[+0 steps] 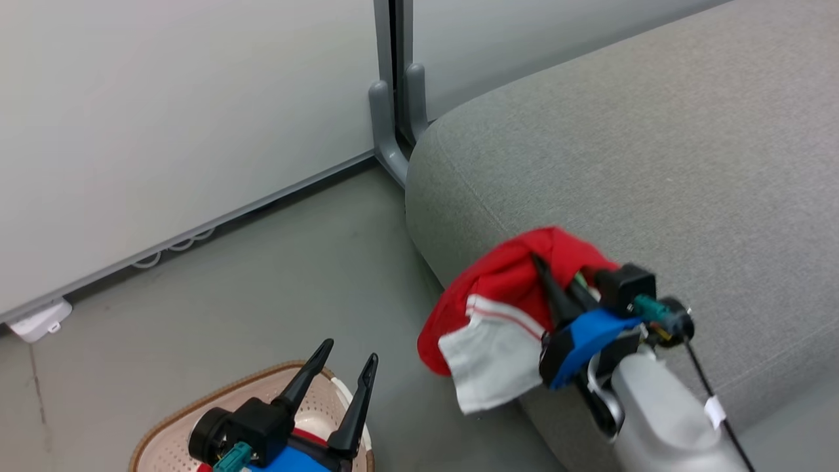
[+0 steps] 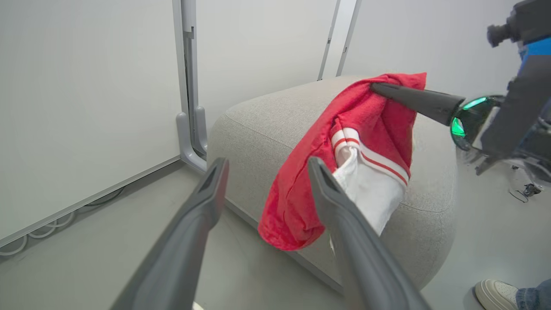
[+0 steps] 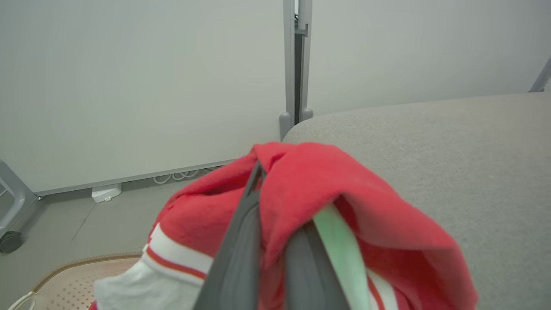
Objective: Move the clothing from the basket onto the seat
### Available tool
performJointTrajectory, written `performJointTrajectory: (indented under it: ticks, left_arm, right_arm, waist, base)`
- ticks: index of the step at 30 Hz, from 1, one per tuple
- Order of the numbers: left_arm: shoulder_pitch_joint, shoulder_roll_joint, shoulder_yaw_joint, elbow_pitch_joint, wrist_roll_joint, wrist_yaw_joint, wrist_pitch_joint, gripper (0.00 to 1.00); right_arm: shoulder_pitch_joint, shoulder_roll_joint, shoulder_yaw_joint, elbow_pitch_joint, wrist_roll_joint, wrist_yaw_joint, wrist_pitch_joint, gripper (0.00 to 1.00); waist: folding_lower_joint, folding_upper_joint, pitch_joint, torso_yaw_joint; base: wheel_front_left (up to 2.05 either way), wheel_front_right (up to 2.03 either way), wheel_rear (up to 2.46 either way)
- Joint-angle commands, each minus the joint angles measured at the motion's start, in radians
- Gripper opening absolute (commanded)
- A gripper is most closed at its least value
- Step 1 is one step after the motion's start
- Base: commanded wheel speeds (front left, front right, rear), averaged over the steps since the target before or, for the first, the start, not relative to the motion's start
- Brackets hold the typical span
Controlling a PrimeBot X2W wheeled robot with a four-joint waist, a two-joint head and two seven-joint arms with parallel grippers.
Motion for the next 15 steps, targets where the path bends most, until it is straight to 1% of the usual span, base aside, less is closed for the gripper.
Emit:
performJointTrajectory:
  ticks: [1, 3, 6, 11, 15]
  left_arm:
    - [-0.019, 0.012, -0.003, -0.008, 0.003, -0.004, -0.003, 1.0]
    - [-0.033, 0.02, -0.012, -0.011, 0.008, -0.004, -0.003, 1.0]
    - [-0.063, 0.036, -0.029, -0.019, 0.009, -0.004, -0.003, 1.0]
    - [-0.141, 0.068, -0.072, -0.042, 0.02, -0.004, -0.003, 1.0]
    - [-0.218, 0.094, -0.108, -0.069, 0.025, -0.003, -0.003, 1.0]
  right_arm:
    - [-0.047, -0.001, -0.027, 0.005, -0.015, -0.001, -0.002, 0.0]
    - [-0.09, -0.003, -0.078, 0.017, -0.023, -0.001, 0.006, 0.0]
    - [-0.17, -0.012, -0.149, 0.025, -0.006, -0.001, 0.026, 0.0]
    - [-0.322, -0.101, -0.281, 0.018, -0.003, -0.001, 0.047, 0.0]
    - [-0.425, -0.199, -0.398, 0.016, -0.01, -0.001, 0.057, 0.0]
  waist:
    - [0.0, 0.0, 0.028, 0.016]
    - [0.0, 0.0, 0.058, 0.03]
    - [0.0, 0.0, 0.111, 0.054]
    - [0.0, 0.0, 0.232, 0.108]
    - [0.0, 0.0, 0.341, 0.158]
  base:
    - [0.0, 0.0, 0.0]
    - [0.0, 0.0, 0.0]
    - [0.0, 0.0, 0.0]
    - [0.0, 0.0, 0.0]
    - [0.0, 0.0, 0.0]
